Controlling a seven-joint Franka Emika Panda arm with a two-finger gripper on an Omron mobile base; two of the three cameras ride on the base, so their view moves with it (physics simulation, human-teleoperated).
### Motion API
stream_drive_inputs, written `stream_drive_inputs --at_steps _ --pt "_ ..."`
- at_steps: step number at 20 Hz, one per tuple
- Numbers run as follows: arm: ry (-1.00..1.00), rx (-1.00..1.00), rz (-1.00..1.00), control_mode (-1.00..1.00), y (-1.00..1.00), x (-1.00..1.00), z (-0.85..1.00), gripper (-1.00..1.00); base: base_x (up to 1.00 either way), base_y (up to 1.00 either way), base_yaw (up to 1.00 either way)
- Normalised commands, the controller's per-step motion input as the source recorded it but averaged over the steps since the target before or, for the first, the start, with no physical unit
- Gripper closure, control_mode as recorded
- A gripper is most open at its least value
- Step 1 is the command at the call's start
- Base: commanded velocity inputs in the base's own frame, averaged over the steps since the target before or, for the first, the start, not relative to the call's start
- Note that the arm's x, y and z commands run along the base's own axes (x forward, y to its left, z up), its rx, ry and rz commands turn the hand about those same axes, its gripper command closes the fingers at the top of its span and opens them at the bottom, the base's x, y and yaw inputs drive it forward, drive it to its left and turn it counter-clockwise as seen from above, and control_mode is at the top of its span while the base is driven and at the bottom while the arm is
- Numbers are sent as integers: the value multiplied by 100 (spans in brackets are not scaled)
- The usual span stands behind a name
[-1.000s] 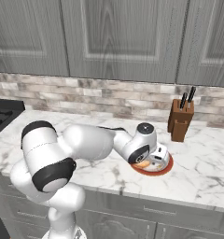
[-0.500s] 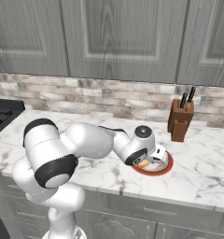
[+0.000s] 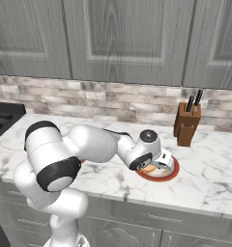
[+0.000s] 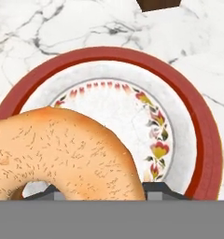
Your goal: Place the pastries on the plates.
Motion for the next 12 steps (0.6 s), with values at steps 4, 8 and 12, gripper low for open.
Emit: stream_drive_inputs --at_steps 4,8,12 --pt "0 0 0 -100 0 0 9 -100 0 0 0" --pt "0 0 0 -100 0 -12 41 -100 0 0 0" --pt "-1 0 0 -100 0 -50 92 -100 0 0 0"
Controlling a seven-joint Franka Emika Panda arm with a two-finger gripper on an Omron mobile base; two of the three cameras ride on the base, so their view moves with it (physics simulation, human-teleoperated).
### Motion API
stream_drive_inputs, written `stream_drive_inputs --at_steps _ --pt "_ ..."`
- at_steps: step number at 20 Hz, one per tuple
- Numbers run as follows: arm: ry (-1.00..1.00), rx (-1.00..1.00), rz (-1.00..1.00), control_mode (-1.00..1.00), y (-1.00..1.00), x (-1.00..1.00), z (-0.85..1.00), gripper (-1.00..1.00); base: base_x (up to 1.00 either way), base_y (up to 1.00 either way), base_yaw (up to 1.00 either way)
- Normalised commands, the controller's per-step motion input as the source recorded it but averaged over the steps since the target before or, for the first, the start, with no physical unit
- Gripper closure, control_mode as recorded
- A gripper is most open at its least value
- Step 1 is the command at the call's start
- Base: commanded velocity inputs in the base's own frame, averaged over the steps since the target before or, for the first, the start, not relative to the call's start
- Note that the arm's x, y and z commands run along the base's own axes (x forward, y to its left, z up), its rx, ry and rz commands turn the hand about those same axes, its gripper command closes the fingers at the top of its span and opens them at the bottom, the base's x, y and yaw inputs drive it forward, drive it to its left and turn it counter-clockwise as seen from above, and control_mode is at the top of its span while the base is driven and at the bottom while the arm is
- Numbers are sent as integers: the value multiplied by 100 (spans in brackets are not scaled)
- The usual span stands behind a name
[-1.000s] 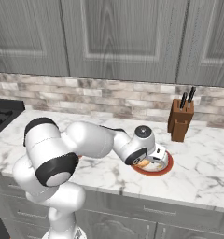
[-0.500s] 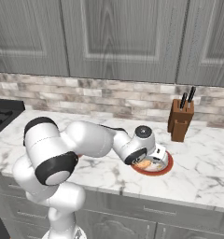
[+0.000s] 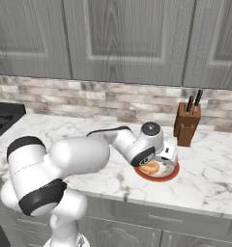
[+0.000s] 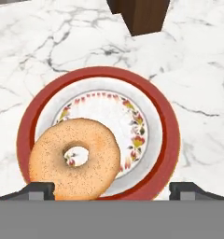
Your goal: Place the pastries on the plates.
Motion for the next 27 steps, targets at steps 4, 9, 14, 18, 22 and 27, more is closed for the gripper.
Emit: stream_drive_inputs --at_steps 4,9,14,18,22,27 --pt "2 0 0 -100 1 -40 100 -100 0 0 0" --pt "12 0 0 -100 40 -59 86 -100 0 0 0" --pt "6 0 5 -100 97 -64 25 -100 0 0 0" --pt "2 0 8 -100 100 -53 16 -100 0 0 0" --pt "3 0 9 -100 100 -51 24 -100 0 0 0" --pt "4 0 10 -100 100 -56 32 -100 0 0 0"
